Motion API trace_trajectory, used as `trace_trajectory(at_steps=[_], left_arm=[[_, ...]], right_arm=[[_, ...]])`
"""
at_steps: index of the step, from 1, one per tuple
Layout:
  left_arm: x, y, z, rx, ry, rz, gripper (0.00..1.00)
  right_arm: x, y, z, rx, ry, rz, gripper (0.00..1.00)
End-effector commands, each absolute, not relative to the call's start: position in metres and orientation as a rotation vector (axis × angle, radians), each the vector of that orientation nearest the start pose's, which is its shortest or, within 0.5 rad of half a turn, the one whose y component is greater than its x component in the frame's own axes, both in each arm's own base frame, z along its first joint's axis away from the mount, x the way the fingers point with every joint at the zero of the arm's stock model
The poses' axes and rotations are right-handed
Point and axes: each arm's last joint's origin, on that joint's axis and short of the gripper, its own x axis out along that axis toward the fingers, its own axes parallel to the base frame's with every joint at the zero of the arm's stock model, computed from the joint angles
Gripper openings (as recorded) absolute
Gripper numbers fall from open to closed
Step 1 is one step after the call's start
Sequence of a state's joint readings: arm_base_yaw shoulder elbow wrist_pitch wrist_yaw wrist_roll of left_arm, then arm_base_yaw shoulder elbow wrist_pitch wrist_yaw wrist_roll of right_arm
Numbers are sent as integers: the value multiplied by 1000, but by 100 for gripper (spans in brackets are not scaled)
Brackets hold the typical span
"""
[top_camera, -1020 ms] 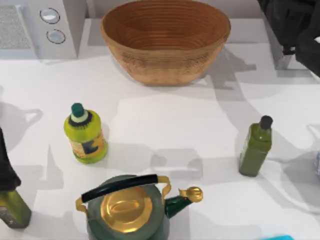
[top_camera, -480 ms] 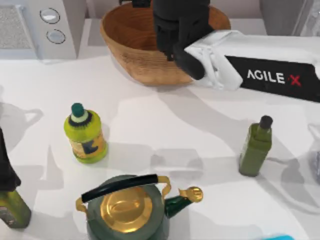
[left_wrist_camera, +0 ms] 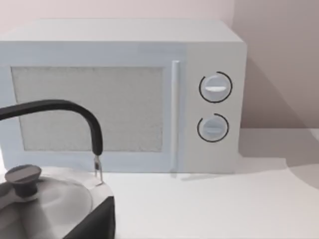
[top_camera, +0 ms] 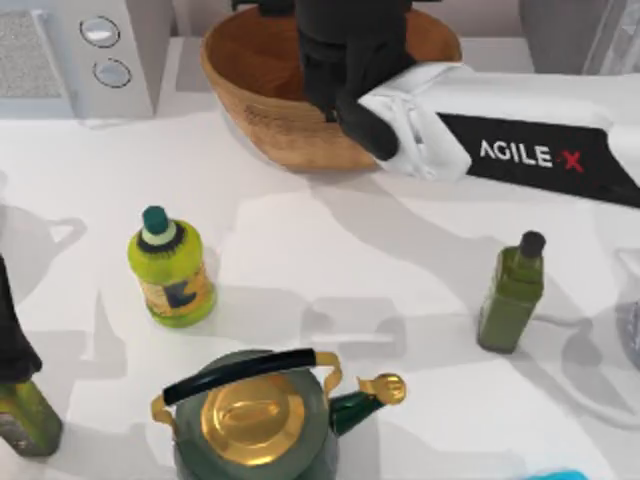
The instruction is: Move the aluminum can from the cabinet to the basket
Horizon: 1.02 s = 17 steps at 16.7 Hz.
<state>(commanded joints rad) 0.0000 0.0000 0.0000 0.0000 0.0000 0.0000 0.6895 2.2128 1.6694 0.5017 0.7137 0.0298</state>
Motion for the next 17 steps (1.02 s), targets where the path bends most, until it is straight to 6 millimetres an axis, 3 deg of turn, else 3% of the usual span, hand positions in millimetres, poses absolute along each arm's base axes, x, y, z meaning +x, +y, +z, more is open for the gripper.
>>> trace_trajectory(at_steps=[4, 7, 17], left_arm=[[106, -1, 160, 0, 0, 0, 100], [106, -1, 160, 0, 0, 0, 100], [106, -1, 160, 0, 0, 0, 100]], right_arm=[[424, 320, 228, 1, 13, 2, 0], [424, 320, 228, 1, 13, 2, 0], [424, 320, 228, 1, 13, 2, 75]])
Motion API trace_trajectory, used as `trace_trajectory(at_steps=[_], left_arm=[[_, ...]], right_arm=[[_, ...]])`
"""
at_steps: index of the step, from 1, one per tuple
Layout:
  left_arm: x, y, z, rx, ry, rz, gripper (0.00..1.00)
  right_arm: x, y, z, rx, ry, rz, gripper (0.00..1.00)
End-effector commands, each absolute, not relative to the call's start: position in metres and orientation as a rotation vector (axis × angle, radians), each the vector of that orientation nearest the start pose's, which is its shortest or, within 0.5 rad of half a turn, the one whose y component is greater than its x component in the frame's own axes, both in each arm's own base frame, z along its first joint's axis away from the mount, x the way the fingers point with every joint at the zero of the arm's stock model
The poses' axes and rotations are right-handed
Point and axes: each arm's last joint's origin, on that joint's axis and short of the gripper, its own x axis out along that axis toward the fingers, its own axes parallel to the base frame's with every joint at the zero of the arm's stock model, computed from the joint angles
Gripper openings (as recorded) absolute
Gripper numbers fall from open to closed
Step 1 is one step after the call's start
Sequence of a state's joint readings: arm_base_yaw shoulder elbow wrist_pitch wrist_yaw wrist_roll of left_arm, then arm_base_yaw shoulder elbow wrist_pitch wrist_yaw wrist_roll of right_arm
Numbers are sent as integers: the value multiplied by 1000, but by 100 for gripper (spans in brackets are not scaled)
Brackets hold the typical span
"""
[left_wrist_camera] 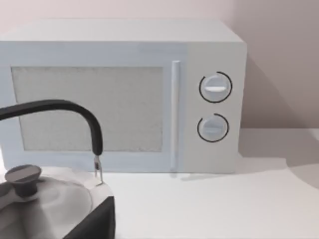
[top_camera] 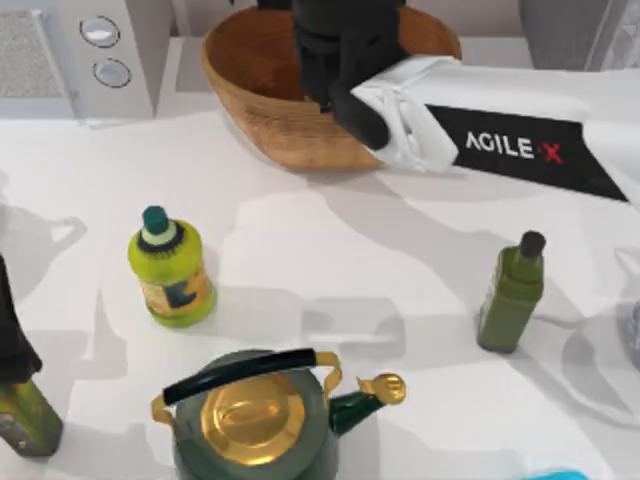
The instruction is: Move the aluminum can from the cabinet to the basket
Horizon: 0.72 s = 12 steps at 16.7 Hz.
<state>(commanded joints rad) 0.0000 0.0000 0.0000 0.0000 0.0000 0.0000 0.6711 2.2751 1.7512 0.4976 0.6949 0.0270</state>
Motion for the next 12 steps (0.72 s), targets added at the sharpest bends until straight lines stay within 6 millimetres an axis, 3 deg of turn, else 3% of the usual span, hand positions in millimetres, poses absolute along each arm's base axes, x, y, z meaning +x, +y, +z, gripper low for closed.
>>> trace_trajectory(at_steps=[3, 12], left_arm=[[106, -1, 160, 0, 0, 0, 100], [106, -1, 160, 0, 0, 0, 100]], right_arm=[[424, 320, 228, 1, 13, 2, 98], [424, 320, 228, 1, 13, 2, 100]])
